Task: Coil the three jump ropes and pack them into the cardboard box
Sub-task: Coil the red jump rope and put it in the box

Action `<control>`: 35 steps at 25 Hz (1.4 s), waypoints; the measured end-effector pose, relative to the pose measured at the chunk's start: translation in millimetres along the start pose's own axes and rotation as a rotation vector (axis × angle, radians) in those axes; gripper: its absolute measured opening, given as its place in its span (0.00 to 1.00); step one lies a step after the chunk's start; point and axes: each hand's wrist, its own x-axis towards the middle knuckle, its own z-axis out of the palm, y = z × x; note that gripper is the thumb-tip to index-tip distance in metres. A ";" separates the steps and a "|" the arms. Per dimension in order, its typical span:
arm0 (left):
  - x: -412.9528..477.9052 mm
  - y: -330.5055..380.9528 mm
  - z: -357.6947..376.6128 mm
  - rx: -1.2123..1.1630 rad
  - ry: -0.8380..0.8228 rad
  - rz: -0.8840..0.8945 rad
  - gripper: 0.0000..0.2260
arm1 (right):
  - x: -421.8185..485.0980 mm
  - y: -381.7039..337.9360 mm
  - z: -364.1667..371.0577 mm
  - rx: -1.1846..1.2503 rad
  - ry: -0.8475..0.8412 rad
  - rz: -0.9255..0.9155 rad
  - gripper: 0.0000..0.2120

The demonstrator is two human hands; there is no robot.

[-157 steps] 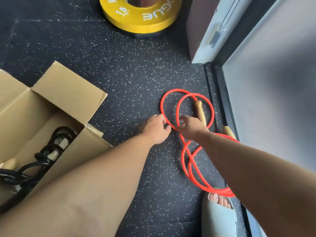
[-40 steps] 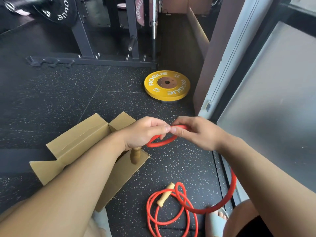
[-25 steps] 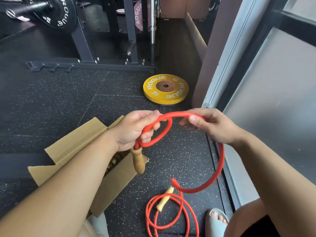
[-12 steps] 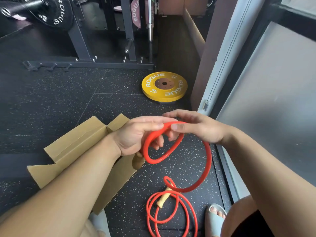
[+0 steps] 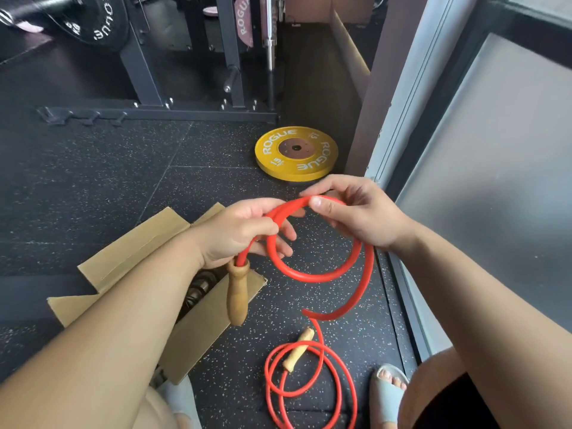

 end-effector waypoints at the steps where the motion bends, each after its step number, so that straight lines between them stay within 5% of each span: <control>1: 0.4 0.2 3.7 0.052 -0.022 -0.042 0.19 | 0.5 0.6 2.5 -0.038 -0.014 -0.041 0.10; 7: -1.9 -0.7 24.9 -0.234 -0.197 -0.070 0.26 | 1.0 -2.1 15.6 0.011 -0.191 -0.092 0.09; 11: 0.9 5.6 25.9 -0.459 -0.169 -0.060 0.21 | 7.8 3.7 14.6 -0.041 0.017 -0.095 0.20; 16: -4.5 15.2 4.4 -0.687 -0.124 0.036 0.18 | 1.2 14.8 7.1 0.074 -0.050 0.070 0.23; 23: -7.9 15.6 6.3 -0.513 -0.111 0.058 0.15 | 3.4 10.1 23.2 0.205 0.193 0.014 0.17; 30: -6.5 8.7 10.8 -0.104 -0.029 -0.034 0.20 | -3.0 -5.8 15.9 -0.106 0.042 -0.098 0.12; 35: -5.2 8.5 36.2 -0.503 -0.084 -0.020 0.26 | -0.6 -6.0 26.2 -0.103 0.171 -0.104 0.12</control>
